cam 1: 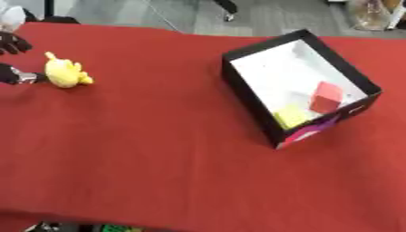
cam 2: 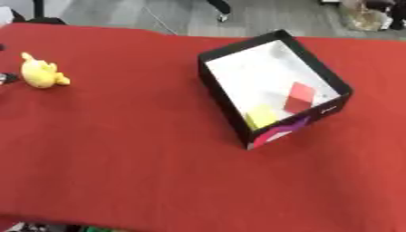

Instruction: Pick up the objects with one hand, pass them to the other hand, and then place them into the box on the other side of the table.

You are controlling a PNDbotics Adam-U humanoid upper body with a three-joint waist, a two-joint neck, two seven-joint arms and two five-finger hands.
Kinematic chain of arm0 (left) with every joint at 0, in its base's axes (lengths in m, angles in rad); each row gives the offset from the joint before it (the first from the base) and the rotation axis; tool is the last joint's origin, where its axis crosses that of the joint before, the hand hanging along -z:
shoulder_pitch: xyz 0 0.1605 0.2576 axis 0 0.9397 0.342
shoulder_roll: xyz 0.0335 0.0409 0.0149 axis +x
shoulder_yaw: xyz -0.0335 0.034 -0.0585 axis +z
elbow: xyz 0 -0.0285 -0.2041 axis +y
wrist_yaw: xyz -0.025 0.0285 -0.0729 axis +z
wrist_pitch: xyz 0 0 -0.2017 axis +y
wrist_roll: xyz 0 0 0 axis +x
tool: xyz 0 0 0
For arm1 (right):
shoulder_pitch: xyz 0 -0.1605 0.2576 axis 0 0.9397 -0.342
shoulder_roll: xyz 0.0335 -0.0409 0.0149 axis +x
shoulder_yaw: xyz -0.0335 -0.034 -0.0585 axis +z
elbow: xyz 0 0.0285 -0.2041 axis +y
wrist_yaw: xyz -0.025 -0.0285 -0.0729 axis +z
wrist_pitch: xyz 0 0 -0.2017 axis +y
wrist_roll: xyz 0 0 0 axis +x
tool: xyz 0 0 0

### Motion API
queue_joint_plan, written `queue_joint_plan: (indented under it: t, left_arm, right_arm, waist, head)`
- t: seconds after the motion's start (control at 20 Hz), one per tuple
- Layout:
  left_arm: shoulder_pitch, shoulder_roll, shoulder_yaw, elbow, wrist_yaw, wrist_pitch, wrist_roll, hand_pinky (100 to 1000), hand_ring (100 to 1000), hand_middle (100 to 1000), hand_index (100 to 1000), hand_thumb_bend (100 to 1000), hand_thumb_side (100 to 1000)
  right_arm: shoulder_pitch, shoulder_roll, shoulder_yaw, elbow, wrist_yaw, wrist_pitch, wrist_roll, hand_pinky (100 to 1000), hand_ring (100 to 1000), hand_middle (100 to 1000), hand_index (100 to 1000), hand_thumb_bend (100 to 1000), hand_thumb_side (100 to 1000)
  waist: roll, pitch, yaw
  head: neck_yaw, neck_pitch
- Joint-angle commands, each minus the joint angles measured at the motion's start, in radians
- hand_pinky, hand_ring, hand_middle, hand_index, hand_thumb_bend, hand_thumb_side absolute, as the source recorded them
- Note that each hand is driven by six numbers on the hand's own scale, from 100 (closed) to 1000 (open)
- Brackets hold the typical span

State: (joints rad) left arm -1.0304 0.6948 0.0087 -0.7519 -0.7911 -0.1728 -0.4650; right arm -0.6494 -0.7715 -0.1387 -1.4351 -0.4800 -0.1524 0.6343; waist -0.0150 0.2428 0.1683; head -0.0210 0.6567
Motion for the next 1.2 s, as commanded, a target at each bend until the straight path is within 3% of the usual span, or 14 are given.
queue_joint_plan:
  t: [0.05,0.15,0.2,0.4,0.55,1.2]
  left_arm:
    - [-0.026,0.044,0.006,-0.009,-0.012,-0.003,-0.013,874,839,771,842,531,427]
    - [-0.027,0.044,0.007,-0.008,-0.013,-0.004,-0.015,876,841,773,846,517,421]
    - [-0.033,0.041,0.005,-0.005,-0.014,-0.007,-0.018,874,841,773,845,464,265]
    - [-0.055,0.033,0.01,0.02,-0.011,-0.007,-0.015,878,839,768,837,423,223]
    - [-0.062,0.037,0.014,0.042,-0.014,0.001,-0.017,877,841,769,814,404,100]
    - [-0.077,0.054,0.024,0.052,-0.064,-0.024,0.002,868,847,776,801,440,100]
  right_arm:
    - [-0.009,-0.042,-0.007,-0.003,0.007,-0.01,-0.002,1000,1000,1000,1000,100,443]
    - [-0.009,-0.042,-0.007,-0.003,0.008,-0.011,-0.003,1000,1000,1000,1000,100,434]
    - [-0.008,-0.04,-0.007,-0.002,0.012,-0.011,-0.002,1000,1000,1000,1000,100,439]
    - [-0.008,-0.038,-0.007,-0.005,0.032,-0.018,-0.002,1000,1000,1000,1000,100,430]
    - [-0.01,-0.04,-0.003,-0.002,0.046,-0.021,0.003,1000,1000,1000,1000,100,424]
    - [-0.018,-0.032,0.003,-0.012,0.101,-0.032,0.021,1000,1000,1000,1000,100,407]
  waist:
    - [0.011,-0.006,0.0]
    - [0.01,-0.005,0.0]
    - [0.01,-0.003,-0.003]
    - [0.011,0.01,-0.016]
    - [0.013,0.018,-0.028]
    - [0.023,0.058,-0.059]
  head:
    - [-0.002,-0.012]
    - [-0.003,-0.013]
    - [-0.011,-0.017]
    - [-0.017,-0.034]
    - [-0.013,-0.042]
    - [0.005,-0.064]
